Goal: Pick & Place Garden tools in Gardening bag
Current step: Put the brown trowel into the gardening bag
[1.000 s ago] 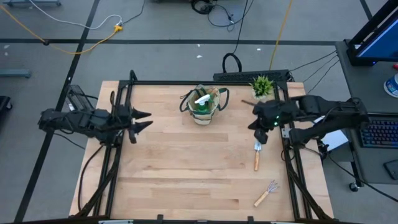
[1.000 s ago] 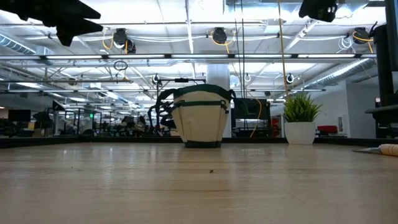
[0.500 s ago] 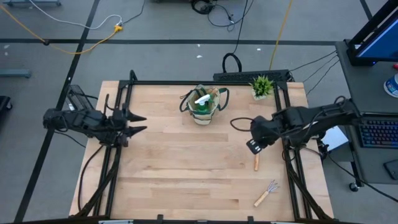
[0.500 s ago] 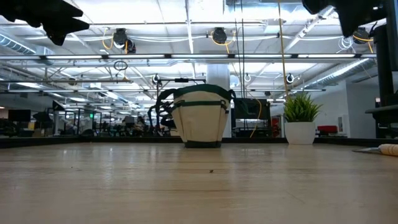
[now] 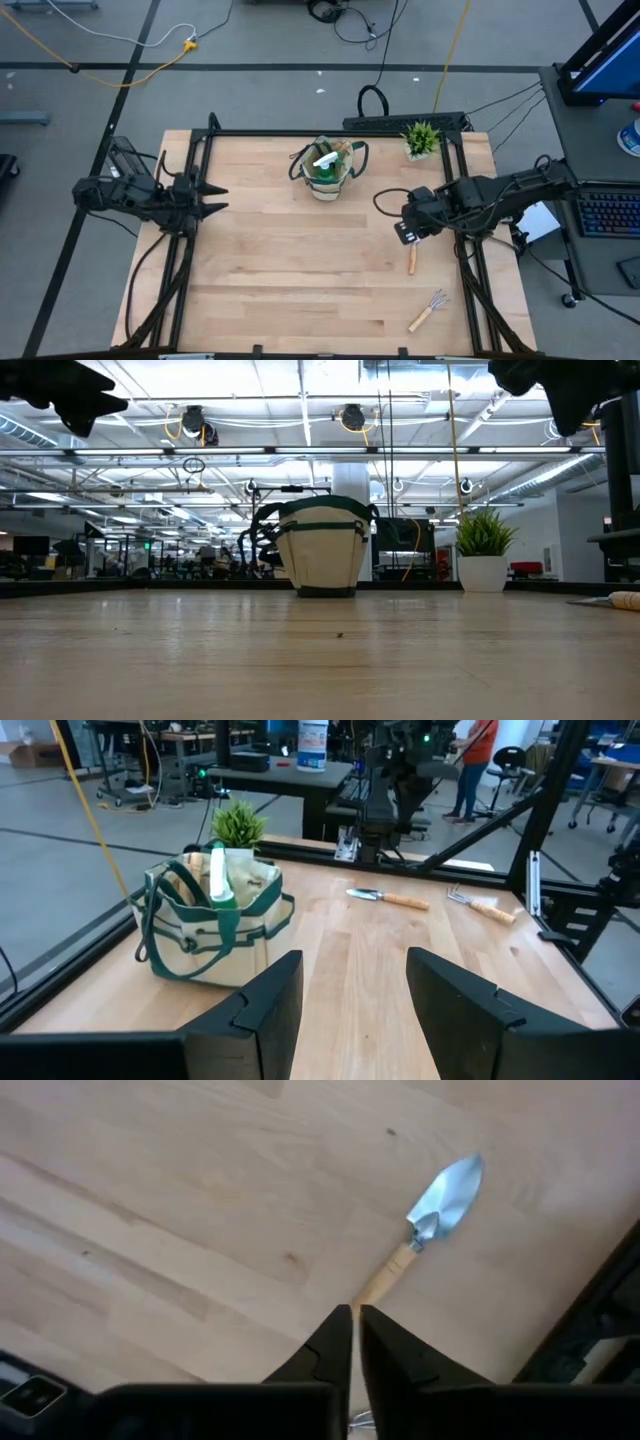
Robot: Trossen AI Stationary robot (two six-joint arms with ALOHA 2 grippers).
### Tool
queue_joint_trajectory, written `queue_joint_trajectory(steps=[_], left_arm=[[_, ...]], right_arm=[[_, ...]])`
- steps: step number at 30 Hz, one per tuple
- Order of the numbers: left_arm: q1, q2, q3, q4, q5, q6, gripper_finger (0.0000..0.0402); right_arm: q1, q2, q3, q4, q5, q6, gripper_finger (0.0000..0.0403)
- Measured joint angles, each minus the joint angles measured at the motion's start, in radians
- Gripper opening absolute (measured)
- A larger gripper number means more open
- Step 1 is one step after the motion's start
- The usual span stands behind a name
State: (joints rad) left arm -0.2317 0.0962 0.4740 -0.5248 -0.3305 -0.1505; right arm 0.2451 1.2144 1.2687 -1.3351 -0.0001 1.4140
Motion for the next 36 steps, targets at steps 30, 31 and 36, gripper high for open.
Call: queue_joint_trajectory(steps=[30,31,36], left_arm=[[0.000,-0.041,0.000,-0.071,-0.011,-0.041,0.0184],[0.000,-0.041,0.000,-0.071,-0.011,-0.042,0.0184],[0.000,-0.041,0.000,-0.071,-0.011,-0.042,0.0184]], right_arm=[[0.000,-0.001,-0.492,0.469,-0.192,0.193,0.0230],[0.000,-0.001,-0.501,0.480,-0.201,0.201,0.0229],[0.014,-0.001,-0.548,0.535,-0.237,0.239,0.0222]])
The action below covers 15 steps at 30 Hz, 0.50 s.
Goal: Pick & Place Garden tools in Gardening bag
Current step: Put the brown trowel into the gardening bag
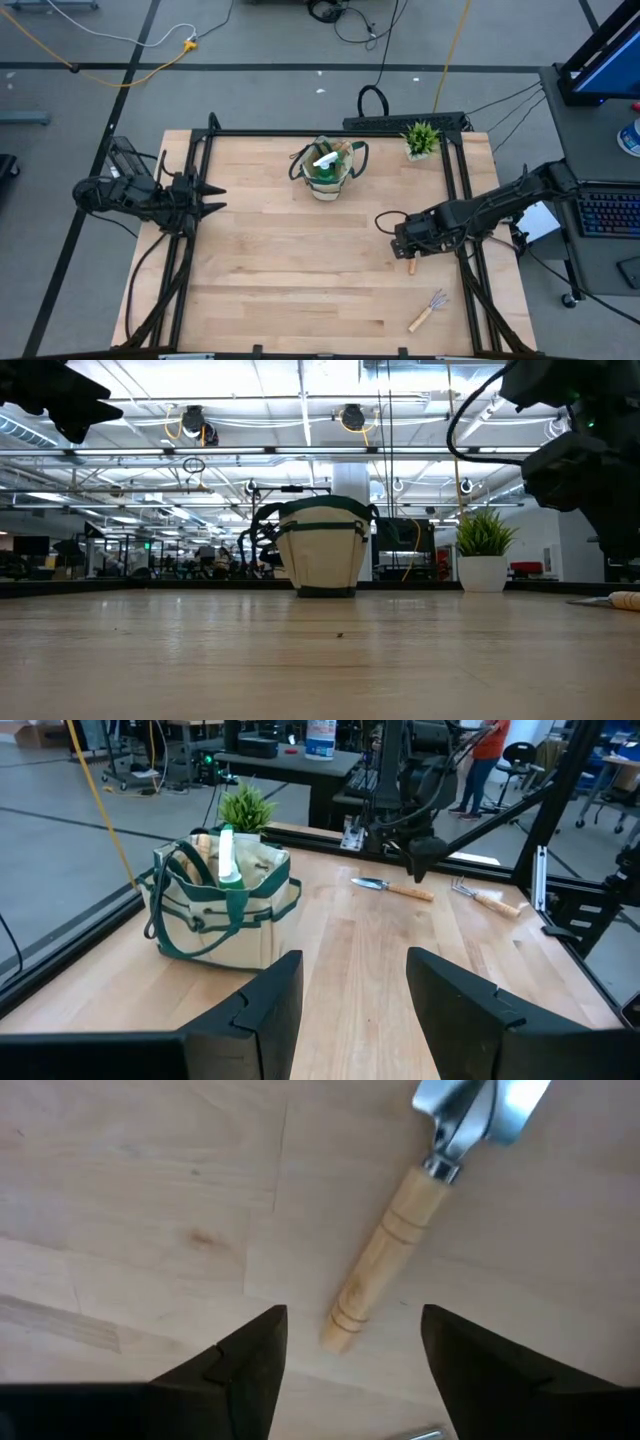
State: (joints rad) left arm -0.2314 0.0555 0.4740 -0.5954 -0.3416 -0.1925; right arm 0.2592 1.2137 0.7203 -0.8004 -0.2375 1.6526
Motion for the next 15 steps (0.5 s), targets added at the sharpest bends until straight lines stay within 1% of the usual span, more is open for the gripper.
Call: queue_joint_trajectory(steps=[7,11,15], left_arm=[[0.000,0.000,0.000,0.000,0.000,0.001,0.0184],[0.000,0.000,0.000,0.000,0.000,0.001,0.0184],[0.000,0.000,0.000,0.001,0.000,-0.001,0.0184]], right_arm=[[0.046,0.000,-0.063,0.071,0.001,0.110,0.0223],[0.065,0.000,-0.106,0.155,0.004,0.163,0.0218],[0.072,0.000,-0.154,0.234,0.052,0.200,0.0213]])
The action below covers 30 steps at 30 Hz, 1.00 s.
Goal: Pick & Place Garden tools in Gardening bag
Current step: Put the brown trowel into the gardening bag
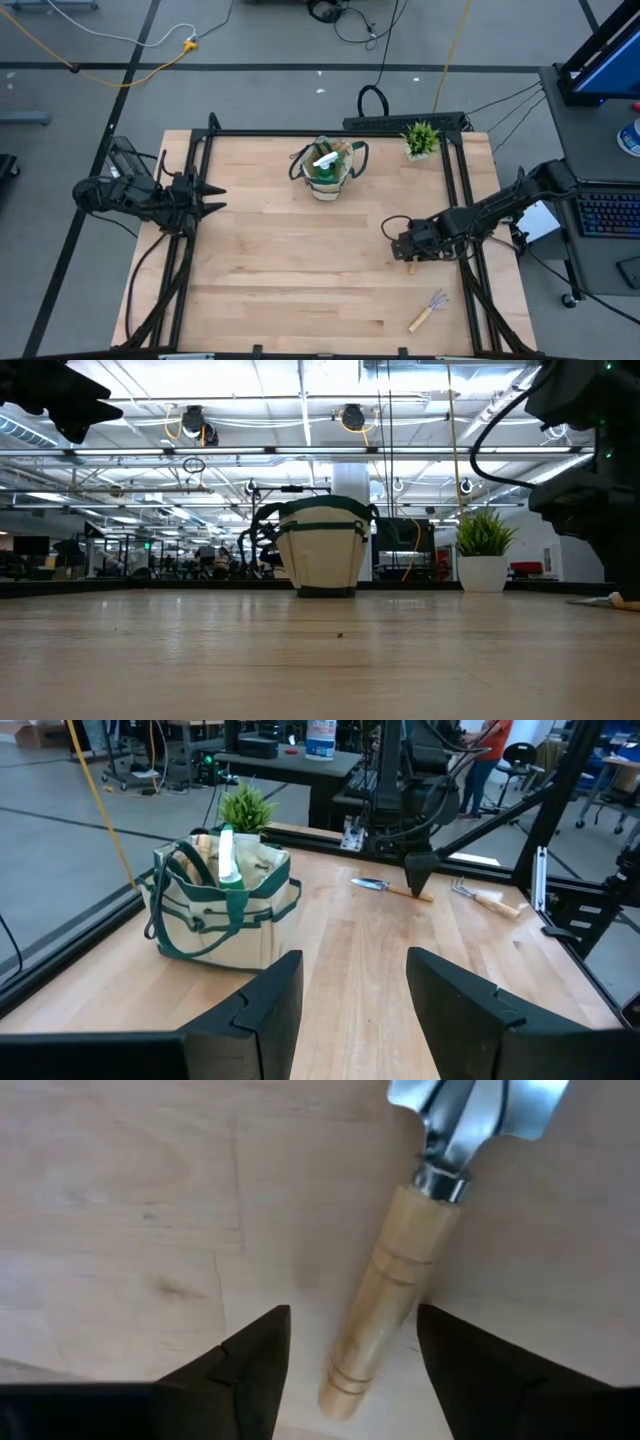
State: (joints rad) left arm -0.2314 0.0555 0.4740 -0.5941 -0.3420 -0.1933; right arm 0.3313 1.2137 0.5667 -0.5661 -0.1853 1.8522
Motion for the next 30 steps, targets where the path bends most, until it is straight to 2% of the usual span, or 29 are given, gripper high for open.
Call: queue_joint_trajectory(steps=[9,23,30], left_arm=[[0.000,0.000,0.000,0.000,0.000,-0.014,0.0184],[0.000,0.000,0.000,0.000,-0.001,-0.014,0.0184],[0.000,0.000,0.000,0.000,-0.001,-0.011,0.0184]], right_arm=[[0.000,-0.003,-0.050,0.041,-0.002,0.018,0.0186],[0.028,-0.001,-0.052,0.017,-0.037,0.021,0.0056],[0.029,-0.001,-0.052,0.028,-0.046,0.011,0.0054]])
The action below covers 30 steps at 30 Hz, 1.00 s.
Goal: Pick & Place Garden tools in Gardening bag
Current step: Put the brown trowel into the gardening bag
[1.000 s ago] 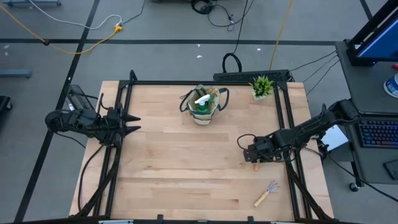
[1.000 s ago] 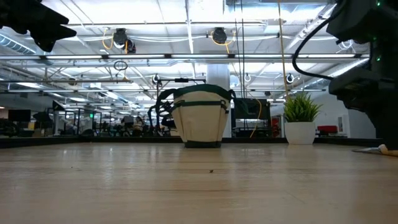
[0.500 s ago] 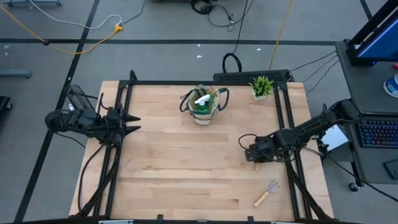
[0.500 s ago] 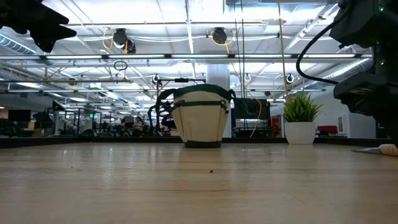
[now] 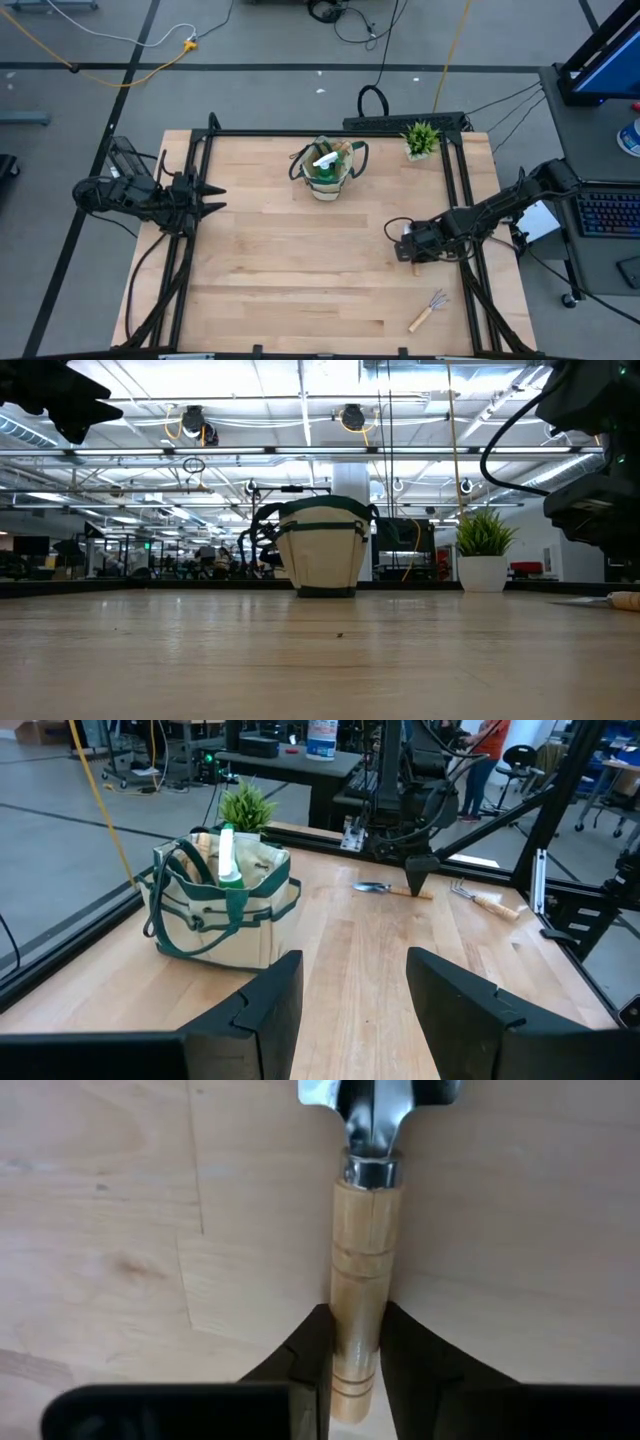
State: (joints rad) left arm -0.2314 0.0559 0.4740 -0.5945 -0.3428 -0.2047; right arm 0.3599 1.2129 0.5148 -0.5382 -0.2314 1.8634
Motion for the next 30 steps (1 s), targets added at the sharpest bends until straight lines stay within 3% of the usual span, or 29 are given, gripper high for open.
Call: queue_joint_trajectory(steps=[18,22,30], left_arm=[[0.000,0.003,0.000,0.017,0.000,-0.006,0.0184],[0.000,0.003,0.000,0.018,0.000,-0.015,0.0184],[0.000,0.004,0.000,0.073,0.000,-0.015,0.0184]], right_arm=[[0.001,-0.032,0.089,0.054,0.065,-0.162,0.0054],[0.001,-0.040,0.133,0.081,0.155,-0.245,0.0054],[0.000,-0.074,0.146,0.330,0.385,-0.402,0.0054]])
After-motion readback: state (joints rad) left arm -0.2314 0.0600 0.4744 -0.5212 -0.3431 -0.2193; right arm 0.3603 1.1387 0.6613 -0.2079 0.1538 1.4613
